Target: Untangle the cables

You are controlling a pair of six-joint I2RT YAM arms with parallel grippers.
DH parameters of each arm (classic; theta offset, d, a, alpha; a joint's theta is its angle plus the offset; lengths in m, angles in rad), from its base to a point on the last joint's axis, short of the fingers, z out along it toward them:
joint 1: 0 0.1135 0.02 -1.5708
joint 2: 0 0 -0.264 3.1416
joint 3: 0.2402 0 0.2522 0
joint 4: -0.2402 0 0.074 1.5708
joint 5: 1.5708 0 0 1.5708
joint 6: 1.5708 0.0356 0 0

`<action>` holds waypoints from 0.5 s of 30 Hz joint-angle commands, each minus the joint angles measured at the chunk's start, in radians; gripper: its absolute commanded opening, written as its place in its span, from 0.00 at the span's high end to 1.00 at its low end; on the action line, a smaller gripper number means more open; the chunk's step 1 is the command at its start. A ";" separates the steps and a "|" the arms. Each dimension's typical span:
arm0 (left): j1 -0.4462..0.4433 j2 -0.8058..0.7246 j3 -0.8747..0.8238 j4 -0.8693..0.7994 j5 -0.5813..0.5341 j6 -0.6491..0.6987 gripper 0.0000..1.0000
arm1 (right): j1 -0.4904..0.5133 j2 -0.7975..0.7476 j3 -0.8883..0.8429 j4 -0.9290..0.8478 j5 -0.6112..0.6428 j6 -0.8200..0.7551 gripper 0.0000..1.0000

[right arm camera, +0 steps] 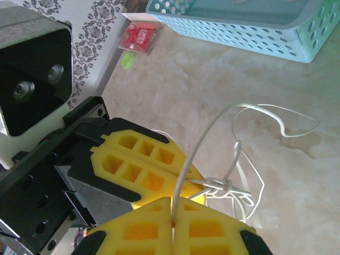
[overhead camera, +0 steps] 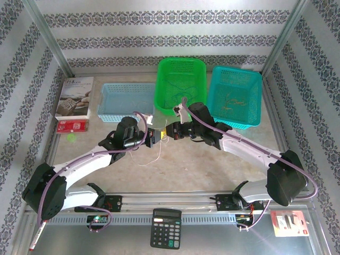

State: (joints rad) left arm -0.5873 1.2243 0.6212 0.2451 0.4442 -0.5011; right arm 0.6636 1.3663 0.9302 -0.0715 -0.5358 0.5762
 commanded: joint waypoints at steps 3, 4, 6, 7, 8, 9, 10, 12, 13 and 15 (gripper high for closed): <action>-0.013 0.016 -0.051 0.193 0.019 -0.107 1.00 | -0.033 -0.061 -0.001 0.004 -0.012 0.003 0.66; -0.013 0.021 -0.059 0.222 0.022 -0.133 1.00 | -0.045 -0.086 -0.016 -0.001 -0.005 0.005 0.61; -0.013 0.035 -0.076 0.292 0.033 -0.189 1.00 | -0.069 -0.144 -0.066 -0.001 0.016 0.004 0.57; -0.013 0.044 -0.084 0.332 0.038 -0.219 1.00 | -0.076 -0.174 -0.092 0.004 0.028 0.003 0.56; -0.013 0.051 -0.092 0.370 0.040 -0.243 1.00 | -0.079 -0.198 -0.116 0.006 0.040 -0.002 0.55; -0.013 0.062 -0.098 0.410 0.049 -0.266 1.00 | -0.080 -0.222 -0.143 0.009 0.053 -0.012 0.54; -0.013 0.073 -0.102 0.448 0.058 -0.291 1.00 | -0.079 -0.243 -0.163 0.009 0.063 -0.024 0.53; -0.013 0.091 -0.104 0.513 0.076 -0.329 1.00 | -0.079 -0.266 -0.189 0.011 0.077 -0.042 0.51; -0.013 0.101 -0.103 0.538 0.085 -0.345 1.00 | -0.080 -0.271 -0.198 0.012 0.079 -0.051 0.50; -0.013 0.114 -0.100 0.581 0.099 -0.371 1.00 | -0.079 -0.270 -0.208 0.012 0.088 -0.069 0.49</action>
State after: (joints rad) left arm -0.5880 1.3296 0.5213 0.6456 0.4988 -0.7864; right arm 0.5850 1.1015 0.7483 -0.0711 -0.4839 0.5522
